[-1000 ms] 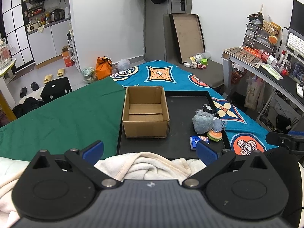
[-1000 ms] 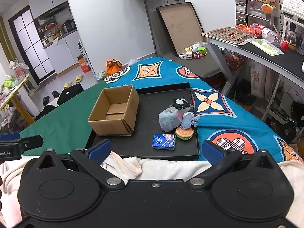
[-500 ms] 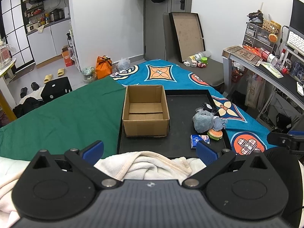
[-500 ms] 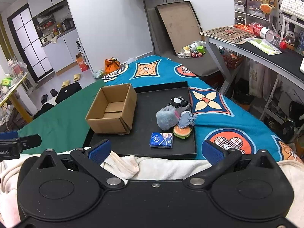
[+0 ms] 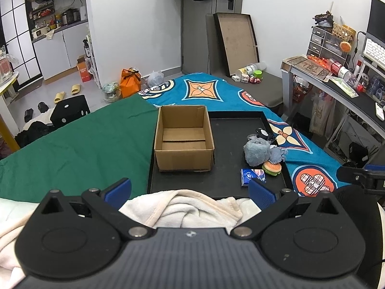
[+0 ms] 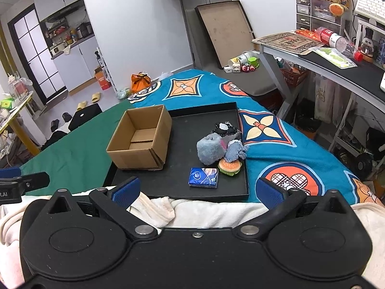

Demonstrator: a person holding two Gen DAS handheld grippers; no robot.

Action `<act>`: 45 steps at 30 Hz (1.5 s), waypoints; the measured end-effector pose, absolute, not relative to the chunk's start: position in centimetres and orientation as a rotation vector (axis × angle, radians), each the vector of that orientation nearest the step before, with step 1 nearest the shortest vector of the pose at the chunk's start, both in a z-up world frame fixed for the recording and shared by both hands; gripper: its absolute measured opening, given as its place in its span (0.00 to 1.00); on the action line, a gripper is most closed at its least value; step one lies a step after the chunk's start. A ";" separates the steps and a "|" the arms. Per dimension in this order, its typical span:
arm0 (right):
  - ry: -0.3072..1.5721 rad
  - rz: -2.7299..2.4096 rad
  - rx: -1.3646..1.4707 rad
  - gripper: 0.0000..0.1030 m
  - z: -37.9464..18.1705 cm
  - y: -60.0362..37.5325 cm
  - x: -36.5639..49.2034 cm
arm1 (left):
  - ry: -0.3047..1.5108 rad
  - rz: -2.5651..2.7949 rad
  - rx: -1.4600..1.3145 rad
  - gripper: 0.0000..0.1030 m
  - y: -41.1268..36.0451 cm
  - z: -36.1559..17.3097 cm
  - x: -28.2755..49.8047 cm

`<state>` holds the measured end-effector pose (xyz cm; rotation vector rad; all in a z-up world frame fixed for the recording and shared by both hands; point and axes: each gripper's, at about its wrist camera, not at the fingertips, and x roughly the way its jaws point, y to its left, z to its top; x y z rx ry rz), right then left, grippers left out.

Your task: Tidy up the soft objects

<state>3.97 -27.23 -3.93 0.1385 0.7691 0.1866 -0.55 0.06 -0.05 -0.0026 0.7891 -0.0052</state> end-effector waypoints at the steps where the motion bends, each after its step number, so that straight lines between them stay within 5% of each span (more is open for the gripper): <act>1: 0.769 0.187 0.141 1.00 -4.0 -27.2 4.0 | 0.792 -0.005 0.000 1.00 0.1 -0.1 -0.5; 45: 0.832 0.195 0.277 0.98 -12.9 -28.8 13.2 | 0.841 0.100 -0.140 0.97 4.6 -5.9 8.3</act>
